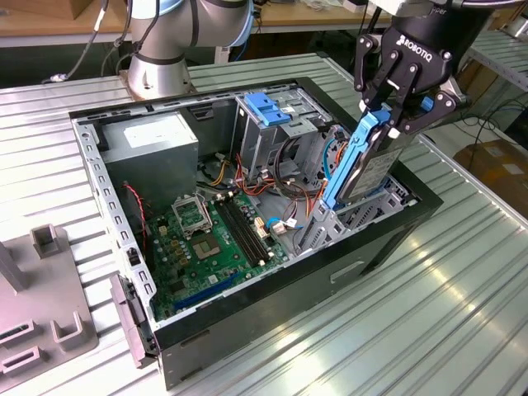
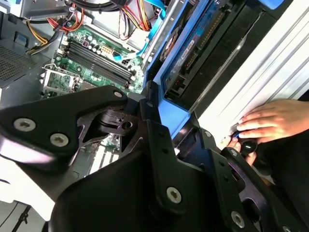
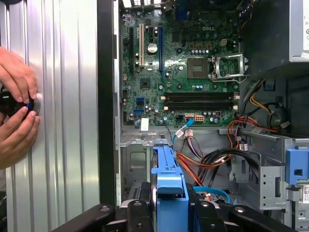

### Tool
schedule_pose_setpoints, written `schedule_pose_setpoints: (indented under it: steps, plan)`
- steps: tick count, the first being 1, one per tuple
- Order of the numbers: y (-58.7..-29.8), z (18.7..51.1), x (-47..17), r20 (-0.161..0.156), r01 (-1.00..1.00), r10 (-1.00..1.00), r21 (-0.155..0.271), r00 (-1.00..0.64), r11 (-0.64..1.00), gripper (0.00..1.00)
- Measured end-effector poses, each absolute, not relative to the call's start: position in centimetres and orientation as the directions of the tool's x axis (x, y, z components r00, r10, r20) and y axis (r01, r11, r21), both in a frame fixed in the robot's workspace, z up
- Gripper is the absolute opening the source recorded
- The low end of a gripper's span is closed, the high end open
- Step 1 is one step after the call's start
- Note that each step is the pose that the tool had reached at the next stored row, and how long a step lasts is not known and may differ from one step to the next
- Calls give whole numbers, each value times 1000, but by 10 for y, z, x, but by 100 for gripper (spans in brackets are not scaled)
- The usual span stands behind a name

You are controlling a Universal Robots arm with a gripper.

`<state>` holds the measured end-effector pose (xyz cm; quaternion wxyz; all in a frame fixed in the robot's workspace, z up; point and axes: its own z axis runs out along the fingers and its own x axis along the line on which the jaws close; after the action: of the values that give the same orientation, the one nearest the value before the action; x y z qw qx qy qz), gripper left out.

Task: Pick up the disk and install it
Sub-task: 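Insert the disk into the insertion slot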

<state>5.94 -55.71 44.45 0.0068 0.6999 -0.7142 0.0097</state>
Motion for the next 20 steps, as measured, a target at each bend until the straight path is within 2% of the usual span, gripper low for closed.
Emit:
schedule_pose_setpoints:
  steps: [20]
  plan:
    - [-557, 414, 60, 23, -1000, -1000, -4, -15, 14, 37]
